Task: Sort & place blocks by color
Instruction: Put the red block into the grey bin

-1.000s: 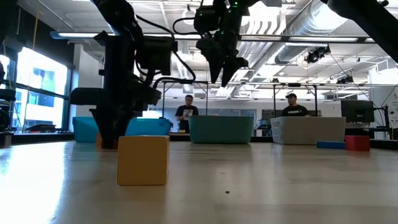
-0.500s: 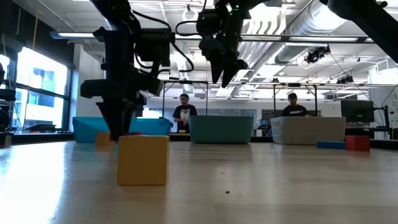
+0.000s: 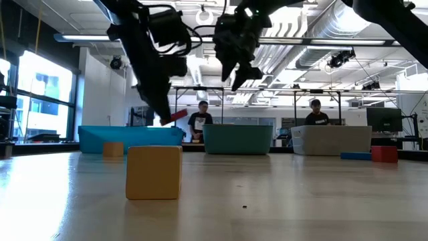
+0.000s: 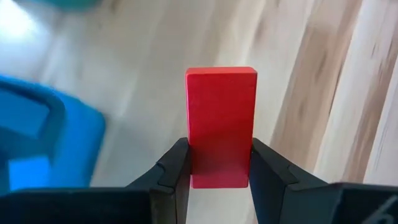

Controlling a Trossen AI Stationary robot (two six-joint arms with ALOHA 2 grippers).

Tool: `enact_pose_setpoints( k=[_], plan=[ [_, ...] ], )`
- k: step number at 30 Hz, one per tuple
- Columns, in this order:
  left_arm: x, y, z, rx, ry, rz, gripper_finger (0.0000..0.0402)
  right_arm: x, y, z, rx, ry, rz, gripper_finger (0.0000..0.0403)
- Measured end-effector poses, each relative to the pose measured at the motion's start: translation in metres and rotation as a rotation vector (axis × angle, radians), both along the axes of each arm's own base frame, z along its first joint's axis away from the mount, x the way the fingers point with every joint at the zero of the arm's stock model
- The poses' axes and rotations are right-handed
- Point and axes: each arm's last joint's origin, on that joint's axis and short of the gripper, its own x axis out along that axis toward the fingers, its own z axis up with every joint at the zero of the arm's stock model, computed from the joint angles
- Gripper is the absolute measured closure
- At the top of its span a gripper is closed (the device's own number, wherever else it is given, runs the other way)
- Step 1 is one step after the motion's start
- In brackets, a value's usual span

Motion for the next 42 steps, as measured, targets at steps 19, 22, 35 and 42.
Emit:
enact_pose_setpoints(
  k=[19, 22, 35, 42],
  plan=[
    [0.026, 0.003, 0.033, 0.237, -0.201, -0.011, 0.0304, 0.025, 0.039, 0.003, 0.059, -0.066, 0.013, 0.0197],
    [0.031, 0.001, 0.041, 0.274, -0.216, -0.045, 0.0304, 0.026, 0.041, 0.003, 0.059, -0.066, 0.019, 0.0197],
    [0.039, -0.002, 0.057, 0.376, -0.233, -0.089, 0.0304, 0.025, 0.042, 0.004, 0.098, -0.073, 0.025, 0.0224],
    [0.040, -0.001, 0.059, 0.404, -0.250, -0.073, 0.0304, 0.025, 0.041, 0.006, 0.091, -0.085, 0.022, 0.0275]
  ],
)
